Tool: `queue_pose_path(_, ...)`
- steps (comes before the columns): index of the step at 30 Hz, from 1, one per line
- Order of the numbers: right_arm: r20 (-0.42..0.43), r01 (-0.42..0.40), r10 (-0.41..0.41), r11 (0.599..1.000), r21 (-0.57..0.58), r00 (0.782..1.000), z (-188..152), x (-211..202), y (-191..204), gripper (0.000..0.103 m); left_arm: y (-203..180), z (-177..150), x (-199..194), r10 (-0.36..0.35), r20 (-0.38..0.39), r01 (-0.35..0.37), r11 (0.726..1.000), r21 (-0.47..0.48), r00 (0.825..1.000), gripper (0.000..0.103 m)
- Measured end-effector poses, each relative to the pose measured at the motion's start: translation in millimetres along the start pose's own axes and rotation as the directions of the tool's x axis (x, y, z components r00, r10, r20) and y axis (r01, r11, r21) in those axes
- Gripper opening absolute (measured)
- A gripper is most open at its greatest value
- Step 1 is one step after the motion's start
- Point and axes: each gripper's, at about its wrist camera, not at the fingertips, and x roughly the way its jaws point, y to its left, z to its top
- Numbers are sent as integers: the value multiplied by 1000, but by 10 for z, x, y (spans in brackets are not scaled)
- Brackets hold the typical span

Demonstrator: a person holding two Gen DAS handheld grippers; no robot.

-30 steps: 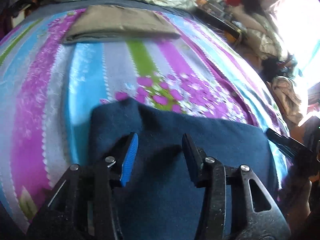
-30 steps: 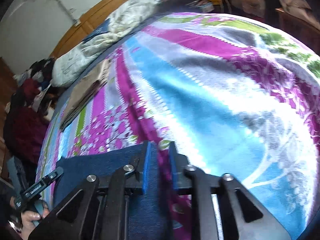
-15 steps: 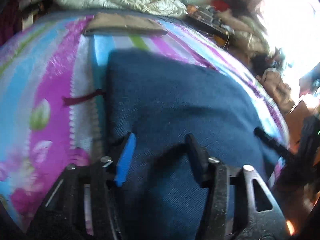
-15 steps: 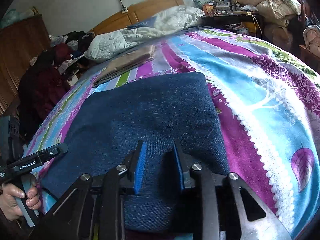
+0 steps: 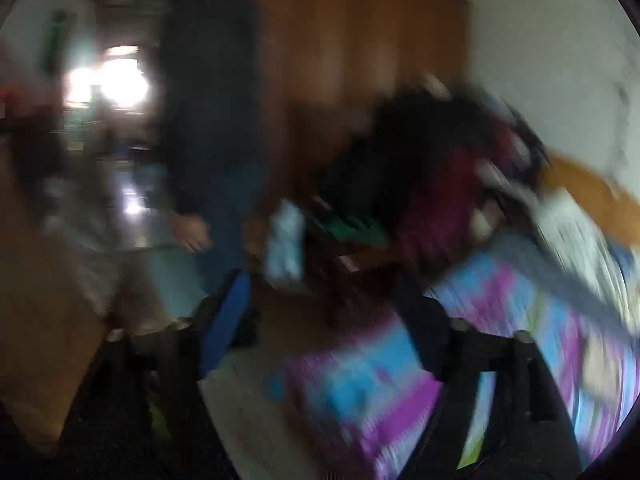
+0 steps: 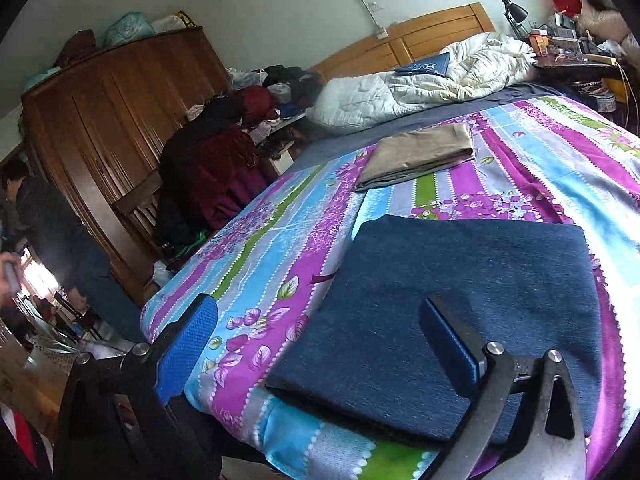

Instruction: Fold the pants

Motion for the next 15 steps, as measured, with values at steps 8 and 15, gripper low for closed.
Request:
queue_pose_path(8,-64,34,-31,998,44,997,13,111,-22,103,-219,-172,-324,-161,119,158,987,36,980,103)
queue_pose_path(15,-42,191,-195,978,-81,980,85,-232,52,103,-1945,-2039,22,-315,-253,380,884,273,915,102)
